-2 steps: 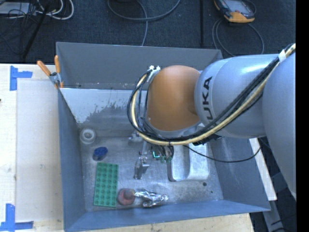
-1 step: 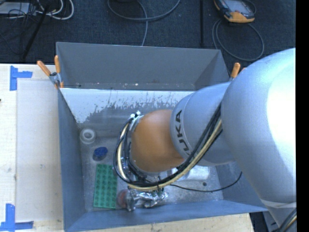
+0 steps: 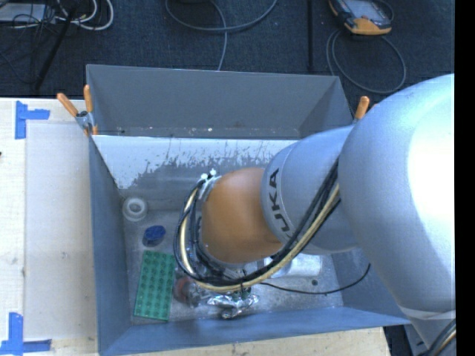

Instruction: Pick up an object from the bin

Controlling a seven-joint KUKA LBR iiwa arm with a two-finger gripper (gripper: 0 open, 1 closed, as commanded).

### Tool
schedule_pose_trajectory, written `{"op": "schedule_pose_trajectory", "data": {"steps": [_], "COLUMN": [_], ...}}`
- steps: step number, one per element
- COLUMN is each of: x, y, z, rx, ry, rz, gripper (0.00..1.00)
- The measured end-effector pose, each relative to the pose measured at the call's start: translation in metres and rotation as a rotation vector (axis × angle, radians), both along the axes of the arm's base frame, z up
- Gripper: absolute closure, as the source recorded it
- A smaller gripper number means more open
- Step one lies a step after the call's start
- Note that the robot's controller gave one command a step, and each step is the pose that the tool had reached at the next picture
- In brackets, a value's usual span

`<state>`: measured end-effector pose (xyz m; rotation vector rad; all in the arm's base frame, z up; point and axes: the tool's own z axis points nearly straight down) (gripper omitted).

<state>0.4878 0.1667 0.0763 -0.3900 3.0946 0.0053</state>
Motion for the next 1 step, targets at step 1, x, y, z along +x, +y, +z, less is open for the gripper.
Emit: {"op": "schedule_pose_trajectory", "data": {"steps": [1], "x": [0.0156], "y": [-0.0559], "z": [0.1922], "rx": [-0.006], "ry": [0.013], "rz": [0.065], "gripper": [1.0]}}
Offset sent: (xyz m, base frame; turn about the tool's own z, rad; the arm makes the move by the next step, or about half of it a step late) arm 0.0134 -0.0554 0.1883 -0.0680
